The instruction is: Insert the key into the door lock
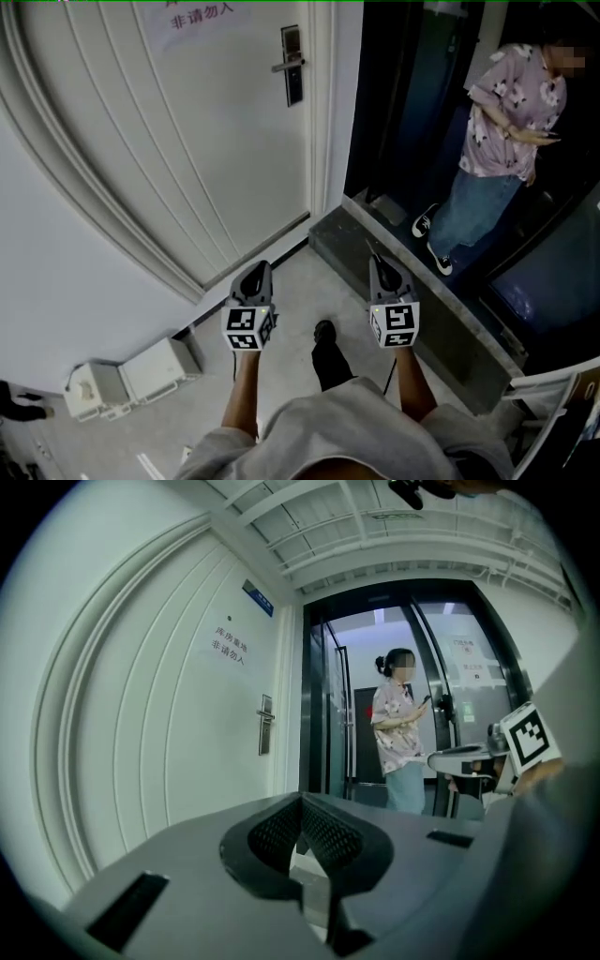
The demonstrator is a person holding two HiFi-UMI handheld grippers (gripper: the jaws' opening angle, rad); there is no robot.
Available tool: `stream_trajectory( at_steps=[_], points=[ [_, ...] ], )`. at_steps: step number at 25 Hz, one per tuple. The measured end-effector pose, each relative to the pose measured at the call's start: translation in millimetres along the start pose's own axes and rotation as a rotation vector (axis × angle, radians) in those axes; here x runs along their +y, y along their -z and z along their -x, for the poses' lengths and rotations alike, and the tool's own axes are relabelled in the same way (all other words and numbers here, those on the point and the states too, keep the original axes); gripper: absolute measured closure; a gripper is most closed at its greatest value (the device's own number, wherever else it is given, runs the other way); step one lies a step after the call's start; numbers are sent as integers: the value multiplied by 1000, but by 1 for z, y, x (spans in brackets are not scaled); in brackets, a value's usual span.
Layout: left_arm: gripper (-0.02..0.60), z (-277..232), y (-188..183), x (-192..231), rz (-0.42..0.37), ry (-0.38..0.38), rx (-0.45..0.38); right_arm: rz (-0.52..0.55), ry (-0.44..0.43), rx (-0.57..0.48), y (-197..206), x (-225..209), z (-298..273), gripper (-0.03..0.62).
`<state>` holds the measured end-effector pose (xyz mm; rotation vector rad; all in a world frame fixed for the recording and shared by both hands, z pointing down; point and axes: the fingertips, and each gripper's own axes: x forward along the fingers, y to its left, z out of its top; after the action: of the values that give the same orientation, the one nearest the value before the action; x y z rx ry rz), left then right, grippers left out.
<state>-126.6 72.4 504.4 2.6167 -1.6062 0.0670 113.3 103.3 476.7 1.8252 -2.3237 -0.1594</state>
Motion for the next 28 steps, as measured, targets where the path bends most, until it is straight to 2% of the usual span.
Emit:
stream_trajectory(
  at_steps=[3, 11, 16, 20, 28],
  points=[
    [563, -57, -10, 18, -11, -14, 8, -2, -19, 0, 1, -23, -61, 565],
    [563, -200, -54, 65, -36, -43, -25, -2, -55, -60, -32, -82, -207, 565],
    [563, -287, -66, 85, -37, -46, -32, 11, -72, -73, -39, -118, -288, 565],
    [563, -333, -67, 97, -32, -48, -24, 7, -91, -69, -39, -134, -337, 565],
    [563, -395, -61, 135, -19, -62, 16, -7, -127, -28, -28, -139, -418, 565]
  ],
)
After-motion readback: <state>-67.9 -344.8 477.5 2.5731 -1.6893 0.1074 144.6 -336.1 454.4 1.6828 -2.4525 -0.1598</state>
